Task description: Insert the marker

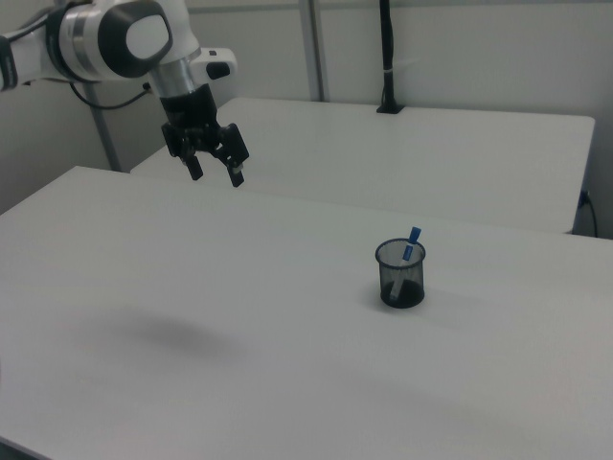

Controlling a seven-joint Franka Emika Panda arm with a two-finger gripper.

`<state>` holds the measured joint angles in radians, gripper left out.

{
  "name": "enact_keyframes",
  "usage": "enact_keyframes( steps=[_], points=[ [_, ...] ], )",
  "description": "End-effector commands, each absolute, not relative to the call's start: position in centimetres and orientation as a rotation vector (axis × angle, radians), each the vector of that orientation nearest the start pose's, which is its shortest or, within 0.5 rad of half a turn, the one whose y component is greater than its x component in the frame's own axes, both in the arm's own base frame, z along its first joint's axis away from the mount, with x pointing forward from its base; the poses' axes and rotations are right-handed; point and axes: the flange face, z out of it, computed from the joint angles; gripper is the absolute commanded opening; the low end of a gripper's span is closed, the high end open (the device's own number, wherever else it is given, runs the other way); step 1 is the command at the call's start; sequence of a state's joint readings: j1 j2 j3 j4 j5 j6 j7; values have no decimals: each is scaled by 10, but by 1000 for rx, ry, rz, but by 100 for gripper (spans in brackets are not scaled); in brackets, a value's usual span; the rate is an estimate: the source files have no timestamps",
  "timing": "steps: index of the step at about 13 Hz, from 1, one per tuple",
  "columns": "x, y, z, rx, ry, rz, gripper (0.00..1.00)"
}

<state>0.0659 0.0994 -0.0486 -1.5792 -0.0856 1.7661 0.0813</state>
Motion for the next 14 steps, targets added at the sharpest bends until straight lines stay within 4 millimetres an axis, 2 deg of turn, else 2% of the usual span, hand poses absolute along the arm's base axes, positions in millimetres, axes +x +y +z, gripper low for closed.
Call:
enact_keyframes(
  steps=[1,6,8,14],
  points=[
    [576,-7,591,-3158,102,-100,100],
    [581,6,582,-3160,73,-84,100],
    [583,26,575,-3172,12,-61,100],
    [583,26,574,-3183,10,-58,100]
  ],
)
